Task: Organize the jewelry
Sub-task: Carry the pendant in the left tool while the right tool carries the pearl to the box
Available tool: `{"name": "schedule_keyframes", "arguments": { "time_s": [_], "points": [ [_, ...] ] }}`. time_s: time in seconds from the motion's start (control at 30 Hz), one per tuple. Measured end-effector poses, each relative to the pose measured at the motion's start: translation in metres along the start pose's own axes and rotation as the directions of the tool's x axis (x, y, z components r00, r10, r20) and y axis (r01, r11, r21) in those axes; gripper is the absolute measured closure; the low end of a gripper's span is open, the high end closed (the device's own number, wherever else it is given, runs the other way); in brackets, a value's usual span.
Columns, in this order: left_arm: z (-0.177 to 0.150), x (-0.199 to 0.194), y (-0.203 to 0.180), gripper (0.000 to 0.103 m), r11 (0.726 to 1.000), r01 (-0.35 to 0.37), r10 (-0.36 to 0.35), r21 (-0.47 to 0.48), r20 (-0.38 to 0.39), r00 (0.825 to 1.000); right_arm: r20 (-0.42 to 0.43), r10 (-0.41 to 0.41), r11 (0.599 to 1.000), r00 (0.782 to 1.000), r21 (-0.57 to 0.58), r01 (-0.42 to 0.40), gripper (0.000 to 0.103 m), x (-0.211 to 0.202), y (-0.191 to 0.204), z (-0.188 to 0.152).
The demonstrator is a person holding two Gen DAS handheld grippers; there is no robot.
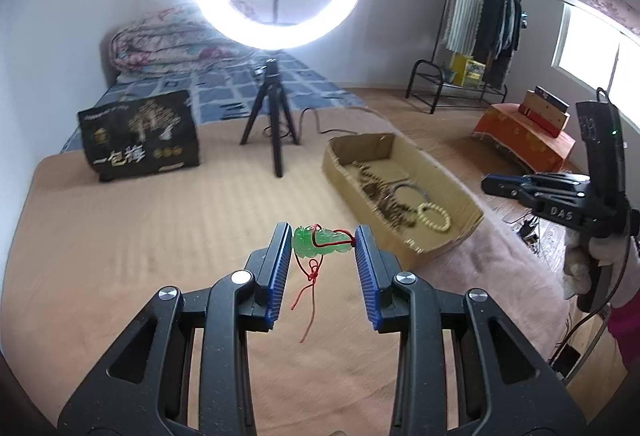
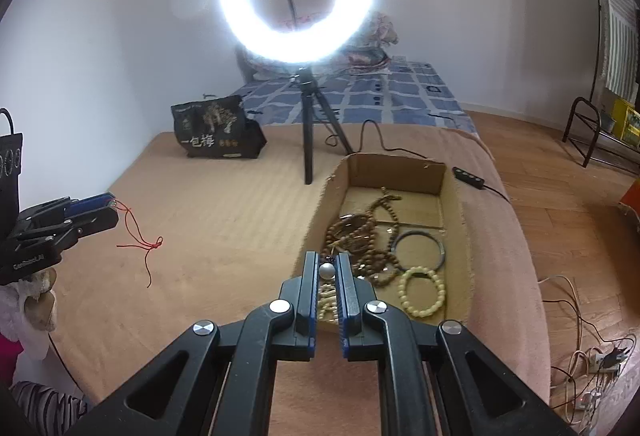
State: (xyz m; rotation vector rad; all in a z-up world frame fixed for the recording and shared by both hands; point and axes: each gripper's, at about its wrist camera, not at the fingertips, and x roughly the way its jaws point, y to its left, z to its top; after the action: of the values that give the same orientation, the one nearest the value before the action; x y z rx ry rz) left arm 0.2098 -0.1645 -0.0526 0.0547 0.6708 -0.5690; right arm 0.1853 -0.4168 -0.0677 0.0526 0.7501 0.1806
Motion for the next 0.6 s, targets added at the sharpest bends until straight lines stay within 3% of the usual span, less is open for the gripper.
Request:
{"name": "schedule_keyframes", "arguments": {
  "time_s": [0.33, 0.6],
  "points": [
    [0.028, 0.029, -0.044, 0.07, 0.996, 0.07, -0.07, 0.048, 0.009, 0.997, 0.01, -0.028, 0.999, 1.0, 0.022, 0.028, 0.097, 0.008, -0.032, 0.012],
    [0.045, 0.059, -0.077, 0.07, 0.989, 0.13, -0.13, 0.071, -0.007, 0.992, 0.006, 0.001, 0.996, 1.0, 0.085, -0.002, 0.097, 0.025, -0.06, 0.023]
  ]
}}
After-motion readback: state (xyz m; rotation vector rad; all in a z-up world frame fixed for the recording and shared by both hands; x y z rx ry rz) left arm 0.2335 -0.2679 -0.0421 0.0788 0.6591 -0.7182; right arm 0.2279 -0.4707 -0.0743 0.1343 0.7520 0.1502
